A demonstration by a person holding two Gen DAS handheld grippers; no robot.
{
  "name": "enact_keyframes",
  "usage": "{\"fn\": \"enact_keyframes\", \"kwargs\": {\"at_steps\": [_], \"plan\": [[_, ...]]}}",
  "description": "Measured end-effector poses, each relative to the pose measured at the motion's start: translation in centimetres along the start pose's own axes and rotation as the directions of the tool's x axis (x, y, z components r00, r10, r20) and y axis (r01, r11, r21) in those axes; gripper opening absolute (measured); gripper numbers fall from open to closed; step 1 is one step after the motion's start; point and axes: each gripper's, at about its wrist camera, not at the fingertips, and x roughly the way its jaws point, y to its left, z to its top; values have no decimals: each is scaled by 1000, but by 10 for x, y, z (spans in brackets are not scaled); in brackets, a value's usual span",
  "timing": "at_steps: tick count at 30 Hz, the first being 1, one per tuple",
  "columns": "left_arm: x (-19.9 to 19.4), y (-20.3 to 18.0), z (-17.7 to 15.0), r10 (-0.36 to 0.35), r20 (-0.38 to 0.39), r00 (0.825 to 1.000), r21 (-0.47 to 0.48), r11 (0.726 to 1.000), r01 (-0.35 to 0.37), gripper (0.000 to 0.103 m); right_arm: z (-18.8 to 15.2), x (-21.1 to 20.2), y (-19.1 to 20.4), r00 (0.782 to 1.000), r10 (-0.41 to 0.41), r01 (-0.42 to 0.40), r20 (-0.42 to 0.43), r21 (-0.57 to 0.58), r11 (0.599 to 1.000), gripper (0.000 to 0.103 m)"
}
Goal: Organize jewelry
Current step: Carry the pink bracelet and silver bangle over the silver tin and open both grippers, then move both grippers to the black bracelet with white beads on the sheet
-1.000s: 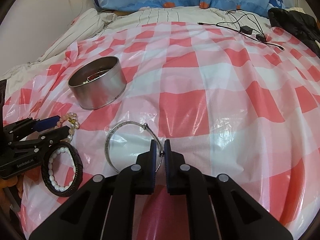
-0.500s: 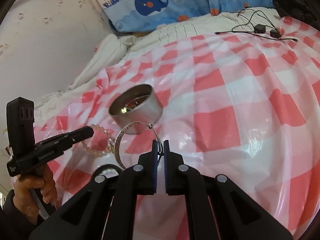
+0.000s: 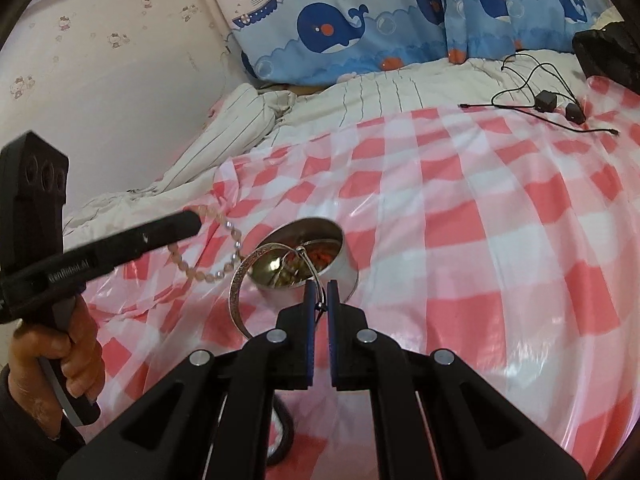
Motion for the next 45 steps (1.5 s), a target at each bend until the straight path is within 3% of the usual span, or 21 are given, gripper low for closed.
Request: {"fn": "enact_keyframes", "kwargs": {"at_steps": [3, 8, 12, 16, 17, 18, 19, 22, 26, 31, 35, 37, 45], "plan": [[17, 6, 7, -12, -6, 1000, -13, 1000, 12, 7, 10, 7, 0, 1000, -15, 15, 5, -12, 1000, 6], [61, 44, -6, 93, -127, 988, -87, 991, -104, 9, 23, 29, 13, 999, -44, 42, -16, -84, 996, 6], [51, 64, -17, 112, -123, 986, -116, 985, -127, 34, 34, 51, 29, 997, -76, 70, -32, -151, 986, 7], [30, 77, -23, 128, -102, 986, -145, 979, -142, 42, 38, 75, 44, 989, -135, 120, -57, -216, 969, 8], [25, 78, -26, 131, -98, 986, -150, 978, -145, 43, 38, 81, 46, 986, -154, 136, -63, -230, 964, 11], [19, 78, -31, 136, -94, 986, -155, 977, -149, 45, 38, 85, 47, 984, -165, 146, -65, -237, 961, 28], [14, 77, -38, 137, -95, 986, -156, 976, -151, 46, 38, 84, 47, 985, -166, 149, -52, -235, 960, 38], [1, 71, -64, 149, -111, 983, -154, 974, -165, 53, 29, 61, 46, 987, -162, 154, -16, -227, 962, 42], [-26, 58, -104, 192, -101, 976, -174, 963, -207, 62, -8, 21, 33, 986, -167, 159, -24, -191, 969, 47], [-61, 38, -144, 232, -30, 972, -228, 945, -233, 88, -63, -19, 10, 982, -172, 165, -74, -92, 982, 55], [-58, 31, -178, 277, -83, 957, -286, 914, -289, 91, -89, -33, 2, 978, -185, 184, -94, -18, 983, 65], [-61, 22, -183, 301, -71, 951, -252, 917, -309, 93, -97, -36, 2, 977, -193, 193, -96, -5, 981, 68], [-84, 2, -206, 271, -18, 962, -247, 932, -267, 95, -112, -57, 25, 971, -206, 204, -117, -30, 978, 71]]}}
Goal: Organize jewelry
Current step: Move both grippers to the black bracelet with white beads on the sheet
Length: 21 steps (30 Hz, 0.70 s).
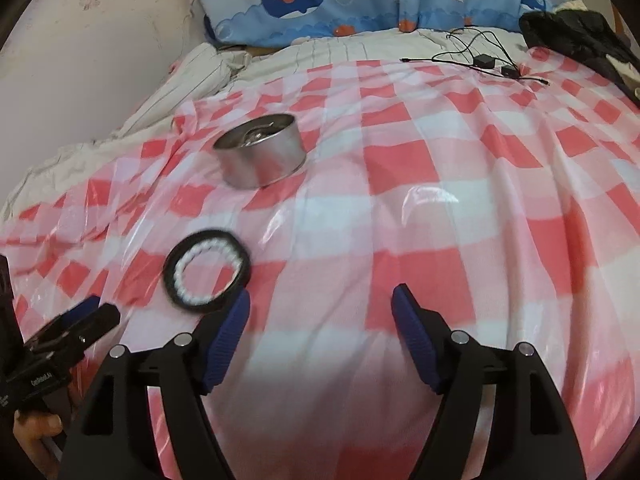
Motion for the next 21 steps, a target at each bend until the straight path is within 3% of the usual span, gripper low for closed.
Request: {"fn": "enact_keyframes", "kwargs": {"at_steps": [6, 10, 14, 18, 20, 21], "plan": [[-22, 1, -10, -3, 10, 1000, -33, 999, 3, 95, 20, -54, 47, 987, 123, -122, 100, -20, 992, 71], [-59, -1, -6, 18, 39, 999, 30, 999, -19, 95, 41, -76, 91, 977, 175, -157, 124, -148, 977, 71], [-91, 8, 14, -18, 102, 995, 94, 995, 8, 95, 45, -56, 82, 988, 135, -120, 69, -185, 975, 71], [-82, 20, 29, -70, 115, 991, 133, 990, 54, 95, 35, -20, 59, 995, 95, -98, -27, -139, 985, 71], [-66, 21, 42, -86, 85, 993, 58, 995, 82, 95, 34, -4, 51, 997, 49, -57, -56, -156, 986, 68], [-62, 19, 48, -135, 96, 986, 34, 991, 132, 95, 35, 3, 46, 997, 41, -52, -71, -149, 987, 62]]}}
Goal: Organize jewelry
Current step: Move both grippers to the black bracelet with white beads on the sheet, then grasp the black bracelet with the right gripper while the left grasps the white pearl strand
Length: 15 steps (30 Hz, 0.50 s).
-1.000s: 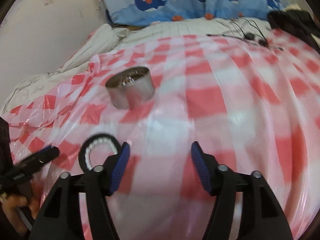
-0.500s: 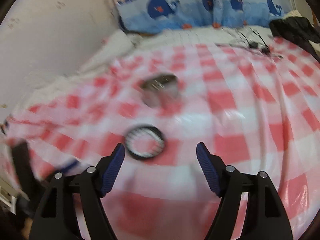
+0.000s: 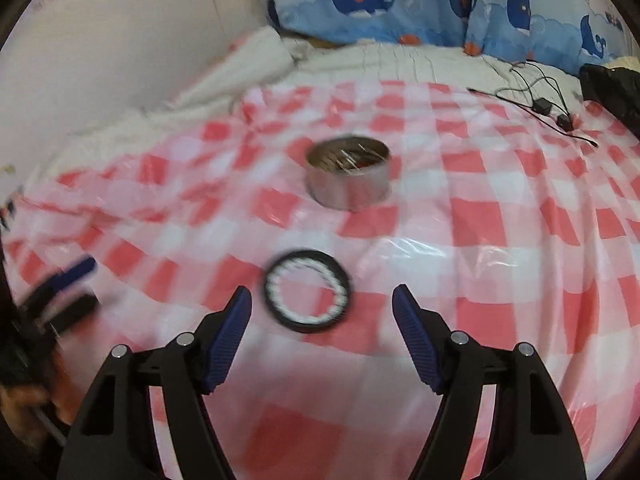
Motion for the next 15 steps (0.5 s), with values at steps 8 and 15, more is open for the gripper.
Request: {"fn": "enact_keyframes", "kwargs": {"at_steps": [8, 15], "plan": [[41, 3, 4, 4, -38, 999, -83, 997, -7, 95, 13, 59, 9, 995, -22, 12, -93, -102, 995, 40], [47, 30, -2, -7, -59, 998, -226, 974, -6, 95, 16, 72, -5, 989, 100, -97, -113, 25, 995, 10]]}}
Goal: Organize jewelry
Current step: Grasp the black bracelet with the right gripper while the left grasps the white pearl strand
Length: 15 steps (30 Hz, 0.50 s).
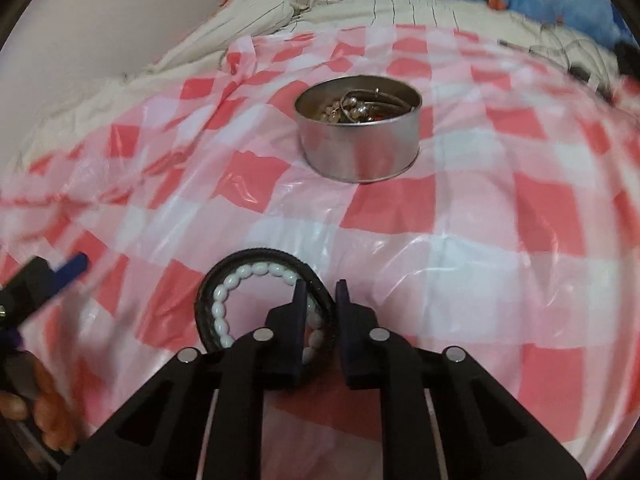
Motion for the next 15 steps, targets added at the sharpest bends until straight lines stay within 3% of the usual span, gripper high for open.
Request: {"fn": "enact_keyframes", "kwargs": {"at_steps": [7, 9, 12, 15], "plan": [[-3, -10, -2, 42, 23, 999, 84, 996, -44, 95, -3, -45, -13, 987, 99, -111, 129, 89, 990, 9], [1, -23, -3, 71, 16, 997, 158, 985, -73, 95, -2, -55, -22, 987, 68, -84, 149, 104, 991, 9], [12, -60, 3, 71, 10, 997, 332, 941, -70, 95, 9, -57, -31, 991, -55, 47, 121, 67, 997, 9], [41, -100, 8, 58, -24, 998, 522, 852, -37, 95, 17, -52, -39, 985, -151, 151, 80, 5, 989, 9]]}}
